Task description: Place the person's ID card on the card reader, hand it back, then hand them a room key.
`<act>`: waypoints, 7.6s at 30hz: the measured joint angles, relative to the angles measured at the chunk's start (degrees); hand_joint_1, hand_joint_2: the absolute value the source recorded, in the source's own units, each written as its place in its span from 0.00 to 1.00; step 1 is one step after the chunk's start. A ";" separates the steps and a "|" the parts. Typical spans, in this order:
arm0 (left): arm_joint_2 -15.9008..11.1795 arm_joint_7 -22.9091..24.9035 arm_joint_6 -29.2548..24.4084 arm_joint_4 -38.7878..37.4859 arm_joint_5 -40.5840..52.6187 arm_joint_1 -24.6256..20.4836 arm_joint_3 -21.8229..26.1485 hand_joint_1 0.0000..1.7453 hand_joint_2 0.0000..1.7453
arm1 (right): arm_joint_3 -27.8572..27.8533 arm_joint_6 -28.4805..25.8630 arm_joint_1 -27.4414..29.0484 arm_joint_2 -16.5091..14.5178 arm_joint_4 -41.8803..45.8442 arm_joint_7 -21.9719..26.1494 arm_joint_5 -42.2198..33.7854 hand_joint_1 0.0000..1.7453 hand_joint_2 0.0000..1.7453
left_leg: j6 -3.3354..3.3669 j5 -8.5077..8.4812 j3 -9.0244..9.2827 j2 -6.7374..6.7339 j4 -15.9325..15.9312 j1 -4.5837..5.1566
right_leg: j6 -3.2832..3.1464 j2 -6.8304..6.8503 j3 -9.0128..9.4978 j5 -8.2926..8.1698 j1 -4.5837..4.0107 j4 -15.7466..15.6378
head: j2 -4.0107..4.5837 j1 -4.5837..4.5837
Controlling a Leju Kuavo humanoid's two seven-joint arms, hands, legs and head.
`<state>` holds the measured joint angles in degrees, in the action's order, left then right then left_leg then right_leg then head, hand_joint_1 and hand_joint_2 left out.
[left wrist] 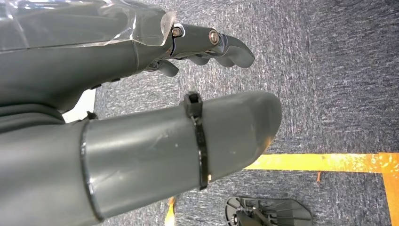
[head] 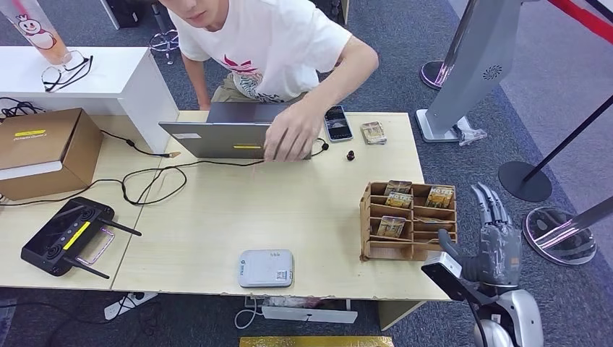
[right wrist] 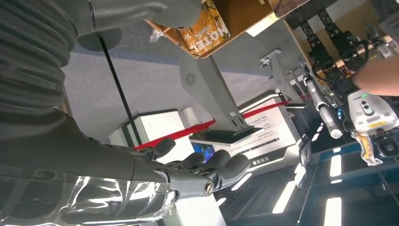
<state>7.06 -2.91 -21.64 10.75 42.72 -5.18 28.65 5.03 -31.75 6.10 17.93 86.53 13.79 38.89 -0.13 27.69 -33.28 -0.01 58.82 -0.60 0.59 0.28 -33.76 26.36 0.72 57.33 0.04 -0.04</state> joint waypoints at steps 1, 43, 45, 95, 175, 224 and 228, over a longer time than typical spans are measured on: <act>0.00 0.00 0.02 0.00 0.05 0.00 0.00 0.00 0.00 | -0.07 0.06 0.09 -0.10 -0.05 -0.07 0.01 0.23 1.00 | 0.00 0.00 0.00 0.00 0.00 0.00 | 0.00 0.00 0.00 0.00 0.00 0.00 | 0.00 0.00; -0.14 -0.10 0.16 -0.01 -0.73 0.35 0.51 0.00 0.00 | -0.63 1.72 -0.62 -1.46 -8.29 -0.15 0.02 0.40 1.00 | 0.01 0.01 -0.02 0.00 0.00 0.00 | 0.00 0.01 0.00 0.01 0.00 0.00 | 0.00 0.00; -0.13 -0.10 0.10 -0.01 -0.79 0.41 0.52 0.00 0.00 | -0.45 1.72 -0.60 -1.52 -8.40 -0.21 0.02 0.39 1.00 | 0.01 0.01 -0.02 0.00 0.00 0.00 | 0.00 0.00 0.01 0.01 0.00 0.00 | 0.00 0.00; -0.10 0.14 -0.20 0.00 -0.56 0.78 1.44 0.00 0.00 | 1.63 3.29 -3.96 -2.41 -11.32 0.04 -0.62 0.42 1.00 | 0.02 0.01 -0.01 0.00 0.00 0.00 | 0.00 0.00 0.01 0.01 0.00 0.00 | 0.00 -0.01; -0.47 -0.43 -0.74 -0.02 -0.82 0.87 1.92 0.00 0.00 | 2.95 7.42 -8.89 3.39 -9.75 3.49 -2.22 0.77 1.00 | 0.02 0.01 0.00 0.00 0.00 0.01 | 0.00 0.01 0.01 0.01 0.01 0.00 | 0.00 -0.01; 0.95 0.31 0.35 0.00 1.33 -1.63 1.87 0.00 0.00 | 11.59 12.35 -38.84 5.97 -10.75 6.46 -7.07 0.91 1.00 | 0.03 -0.03 -0.01 0.01 0.01 0.01 | 0.01 0.01 0.05 -0.03 0.01 0.03 | 0.00 -0.02; 1.01 0.60 0.74 0.00 1.96 -2.04 1.70 0.00 0.00 | 12.64 12.35 -41.31 5.13 -12.72 6.80 -7.95 0.94 1.00 | 0.03 -0.03 -0.01 0.01 0.01 0.01 | 0.01 0.02 0.05 -0.03 0.01 0.03 | 0.00 -0.01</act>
<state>8.07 -2.31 -20.89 10.75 44.68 -7.22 30.35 17.66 -19.40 -35.21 23.05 73.81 20.58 30.94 -0.10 27.66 -33.29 0.00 58.83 -0.59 0.60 0.29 -33.71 26.33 0.73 57.35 0.04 -0.05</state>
